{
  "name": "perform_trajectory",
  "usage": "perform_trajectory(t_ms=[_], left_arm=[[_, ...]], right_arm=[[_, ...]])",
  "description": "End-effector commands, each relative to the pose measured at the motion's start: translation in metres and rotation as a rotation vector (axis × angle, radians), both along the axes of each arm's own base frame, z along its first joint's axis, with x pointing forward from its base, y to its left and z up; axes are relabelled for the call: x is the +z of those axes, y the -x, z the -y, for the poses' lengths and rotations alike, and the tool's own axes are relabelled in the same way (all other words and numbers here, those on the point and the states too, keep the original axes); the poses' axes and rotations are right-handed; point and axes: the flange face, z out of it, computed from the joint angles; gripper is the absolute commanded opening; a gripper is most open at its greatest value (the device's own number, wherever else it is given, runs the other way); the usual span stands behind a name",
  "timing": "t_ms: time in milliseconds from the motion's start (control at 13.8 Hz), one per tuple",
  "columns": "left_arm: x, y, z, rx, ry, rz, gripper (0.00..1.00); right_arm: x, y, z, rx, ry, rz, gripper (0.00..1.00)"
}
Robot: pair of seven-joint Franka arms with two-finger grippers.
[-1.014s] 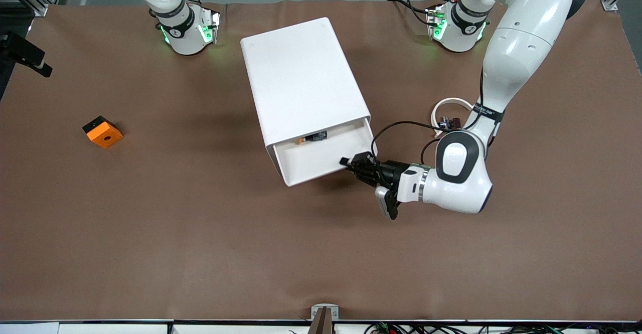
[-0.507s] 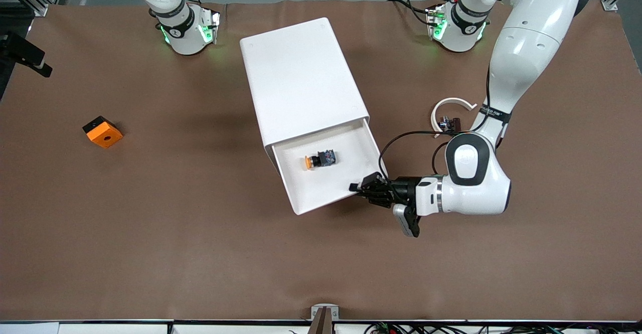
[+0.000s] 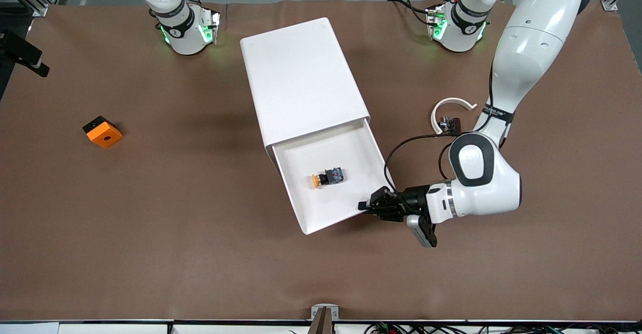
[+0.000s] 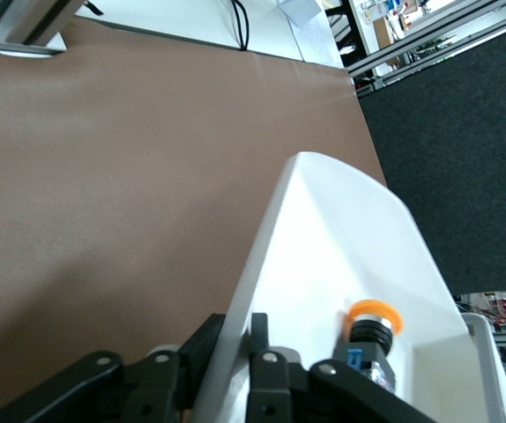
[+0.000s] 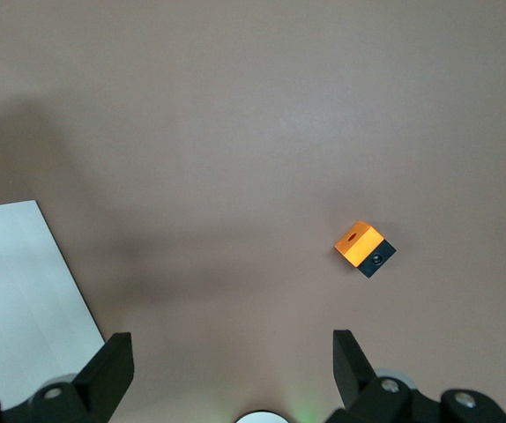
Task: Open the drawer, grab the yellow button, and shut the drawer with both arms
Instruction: 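Release the drawer and withdraw the left gripper while the right gripper reaches over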
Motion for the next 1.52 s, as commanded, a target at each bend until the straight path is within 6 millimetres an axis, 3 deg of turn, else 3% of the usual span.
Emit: perform_trajectory(t_ms=[0, 145, 362, 507, 724, 941, 1158, 1303, 1448], left_arm=[[0.0, -0.009, -0.012, 0.06, -0.033, 0.06, 0.58], [0.0, -0.009, -0.013, 0.064, -0.032, 0.057, 0.98], [0.012, -0.011, -0.017, 0.077, -0.03, 0.061, 1.0], [0.04, -0.014, -0.026, 0.094, -0.04, 0.089, 1.0], [0.08, -0.017, -0.053, 0.124, -0.137, 0.119, 1.0], [0.127, -0.013, -0.08, 0.142, -0.317, 0.157, 1.0], [0.173, 0.001, -0.111, 0.179, -0.469, 0.167, 1.0], [0.2, 0.009, -0.133, 0.215, -0.552, 0.126, 1.0], [0.227, 0.019, -0.15, 0.271, -0.706, 0.12, 1.0]], right_arm=[[-0.052, -0.036, 0.009, -0.002, -0.015, -0.103, 1.0], [-0.052, -0.035, 0.006, 0.04, -0.012, -0.11, 1.0], [-0.052, -0.031, 0.002, 0.114, -0.04, -0.133, 1.0], [-0.049, -0.03, -0.014, 0.136, -0.097, -0.13, 1.0], [-0.037, -0.031, -0.099, 0.125, -0.098, -0.113, 1.0], [-0.044, -0.047, -0.195, -0.091, -0.122, -0.131, 1.0], [-0.055, -0.065, -0.271, -0.234, -0.115, -0.133, 1.0], [-0.064, -0.074, -0.304, -0.39, -0.15, -0.122, 1.0], [-0.068, -0.078, -0.324, -0.531, -0.206, -0.136, 1.0]])
